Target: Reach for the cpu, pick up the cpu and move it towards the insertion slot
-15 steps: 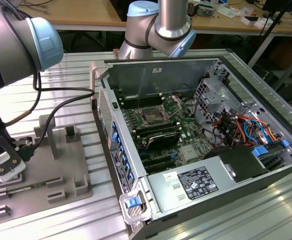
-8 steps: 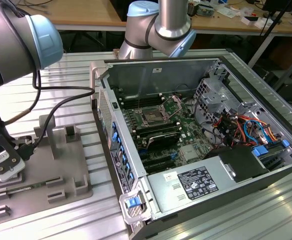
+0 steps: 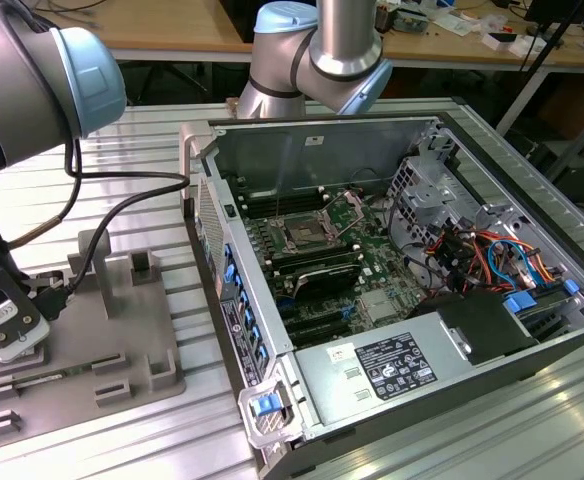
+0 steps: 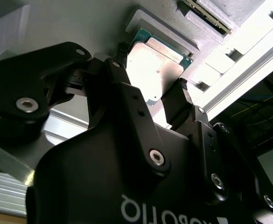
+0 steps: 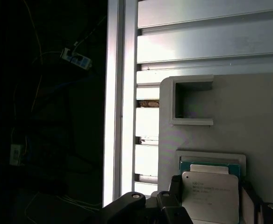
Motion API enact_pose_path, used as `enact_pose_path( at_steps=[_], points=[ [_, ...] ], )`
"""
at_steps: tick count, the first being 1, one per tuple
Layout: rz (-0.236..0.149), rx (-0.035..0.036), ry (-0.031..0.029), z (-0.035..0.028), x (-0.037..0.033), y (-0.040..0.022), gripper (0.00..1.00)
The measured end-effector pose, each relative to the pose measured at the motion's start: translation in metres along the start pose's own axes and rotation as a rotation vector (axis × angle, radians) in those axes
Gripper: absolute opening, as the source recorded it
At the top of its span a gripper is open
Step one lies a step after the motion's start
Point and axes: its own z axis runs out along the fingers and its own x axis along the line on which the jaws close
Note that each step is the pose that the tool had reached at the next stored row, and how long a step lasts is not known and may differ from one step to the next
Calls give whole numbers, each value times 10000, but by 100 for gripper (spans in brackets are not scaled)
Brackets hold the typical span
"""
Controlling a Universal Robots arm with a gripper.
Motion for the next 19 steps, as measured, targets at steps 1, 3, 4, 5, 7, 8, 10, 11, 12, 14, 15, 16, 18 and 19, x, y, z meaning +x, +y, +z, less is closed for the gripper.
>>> enact_pose_path(
  at_steps=[1, 3, 4, 5, 7, 8, 10, 11, 12, 14, 15, 16, 18, 19],
  points=[
    [0, 1, 2, -5, 0, 0, 55],
    [0, 0, 0, -13, 0, 1, 55],
    [0, 0, 1, -20, 1, 1, 55],
    [0, 1, 1, -23, 1, 1, 55],
    [0, 0, -1, -31, 1, 2, 55],
    [0, 0, 2, -34, 1, 2, 55],
    [2, 0, 46, -40, -4, 1, 55],
    [1, -1, 45, -40, -4, 1, 55],
    [2, -1, 44, -39, -4, 2, 55],
    [2, -2, 44, -40, -4, 2, 55],
    [2, -1, 43, -40, -4, 2, 55],
    [2, -1, 44, -40, -4, 2, 55],
    [3, -2, 44, -40, -4, 2, 55],
    [2, -2, 44, -40, -4, 2, 55]
  ],
)
